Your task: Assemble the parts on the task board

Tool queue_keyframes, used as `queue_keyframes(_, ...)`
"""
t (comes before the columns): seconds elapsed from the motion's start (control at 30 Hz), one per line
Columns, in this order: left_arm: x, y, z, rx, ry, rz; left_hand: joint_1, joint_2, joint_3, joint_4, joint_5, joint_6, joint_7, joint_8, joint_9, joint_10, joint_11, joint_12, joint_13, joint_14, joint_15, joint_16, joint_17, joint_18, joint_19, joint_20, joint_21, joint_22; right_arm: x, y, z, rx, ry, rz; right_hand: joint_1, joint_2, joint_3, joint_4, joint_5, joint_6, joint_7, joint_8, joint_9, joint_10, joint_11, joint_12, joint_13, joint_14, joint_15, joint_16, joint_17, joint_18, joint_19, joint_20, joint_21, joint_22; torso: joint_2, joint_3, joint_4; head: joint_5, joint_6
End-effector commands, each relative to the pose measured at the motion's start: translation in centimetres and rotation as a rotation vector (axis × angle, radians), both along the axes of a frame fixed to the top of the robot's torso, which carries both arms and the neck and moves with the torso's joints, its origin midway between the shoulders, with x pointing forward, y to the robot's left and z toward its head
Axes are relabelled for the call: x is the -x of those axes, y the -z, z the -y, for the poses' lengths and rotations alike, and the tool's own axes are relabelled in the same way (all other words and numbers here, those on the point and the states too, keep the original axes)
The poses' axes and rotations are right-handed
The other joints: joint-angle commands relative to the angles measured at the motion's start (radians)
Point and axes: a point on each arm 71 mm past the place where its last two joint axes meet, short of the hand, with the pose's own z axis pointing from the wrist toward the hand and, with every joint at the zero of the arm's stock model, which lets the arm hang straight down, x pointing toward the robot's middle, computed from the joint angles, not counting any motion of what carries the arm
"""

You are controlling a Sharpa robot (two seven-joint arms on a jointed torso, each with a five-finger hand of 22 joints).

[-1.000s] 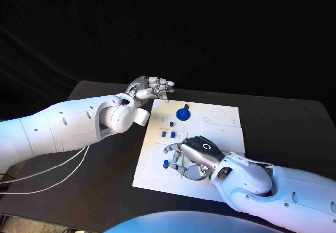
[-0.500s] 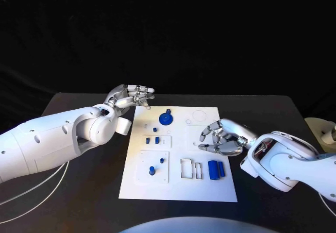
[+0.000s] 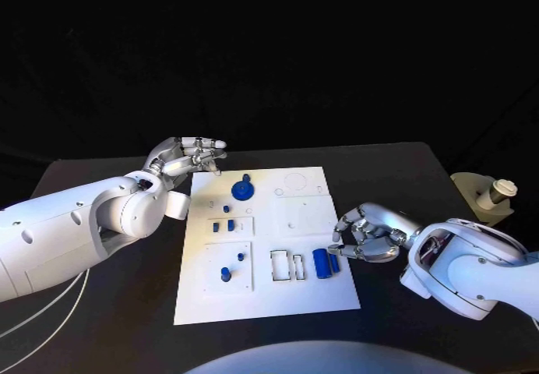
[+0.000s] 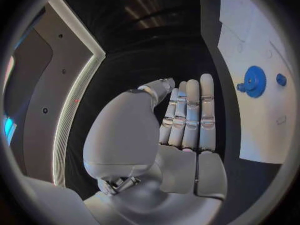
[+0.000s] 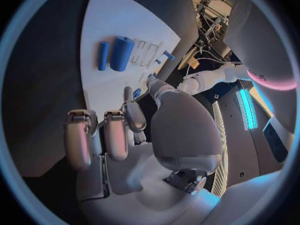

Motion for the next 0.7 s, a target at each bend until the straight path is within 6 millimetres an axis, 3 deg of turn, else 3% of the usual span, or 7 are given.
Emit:
queue_keyframes(0.03,0.1,0.0,0.2,0.009,0.017,0.006,0.008,0.004,-0.002,-0.005,0.005,0.0,0.001,-0.006,-0.001,-0.006,0.0,0.007,0.001,0.0,0.005,-0.004,-0.001,0.004,0.0,-0.002,0.004,0.001,0.3,0.3,0.0,0.108,0.022,0.056,-0.006,-0.003,-0.003,0.008,-0.006,-0.004,0.0,0.007,0.002,0.003,0.0,0.006,0.006,0.065,-0.001,0.005,0.022,-0.012,0.079,-0.009,0.006,0.243,-0.004,-0.003,-0.004,0.0,-0.006)
queue_keyframes(0.37,0.1,0.1,0.0,0.008,0.013,0.004,0.008,0.004,-0.002,-0.005,0.005,0.0,0.001,-0.006,-0.001,-0.006,0.0,0.007,0.001,0.0,0.005,-0.004,-0.001,0.004,0.0,-0.002,0.004,0.001,0.8,2.2,-1.2,0.185,0.016,0.058,-0.012,-0.008,-0.037,0.033,-0.006,-0.003,-0.002,0.013,0.003,0.005,-0.001,0.012,0.018,0.067,-0.002,0.015,0.042,-0.015,0.085,-0.009,0.021,0.247,-0.002,-0.003,-0.0029,0.008,-0.016)
queue_keyframes(0.5,0.2,0.1,-0.2,0.007,0.011,0.004,0.008,0.004,-0.002,-0.005,0.005,0.0,0.001,-0.006,-0.001,-0.006,0.0,0.007,0.001,0.0,0.005,-0.004,-0.001,0.004,0.0,-0.002,0.004,0.001,0.8,2.9,-1.6,0.204,0.012,0.06,-0.023,-0.007,-0.073,0.034,0.043,-0.007,-0.003,0.016,0.003,0.002,-0.002,0.01,0.021,0.066,-0.002,0.017,0.043,-0.015,0.085,-0.01,0.022,0.248,-0.001,-0.003,-0.0048,0.011,-0.017)
queue_keyframes(0.7,0.2,0.1,-0.3,0.007,0.01,0.003,0.007,0.004,-0.002,-0.005,0.005,0.001,0.0,-0.006,-0.002,-0.007,0.0,0.007,0.002,0.0,0.005,-0.004,-0.002,0.003,-0.001,-0.002,0.004,0.002,0.7,3.4,-2.5,0.209,0.0,0.065,-0.025,-0.007,-0.078,0.035,0.047,-0.006,-0.003,0.016,0.003,0.001,-0.002,0.008,0.02,0.066,-0.002,0.017,0.044,-0.015,0.085,-0.01,0.022,0.248,0.0,-0.0013,-0.0041,0.014,-0.014)
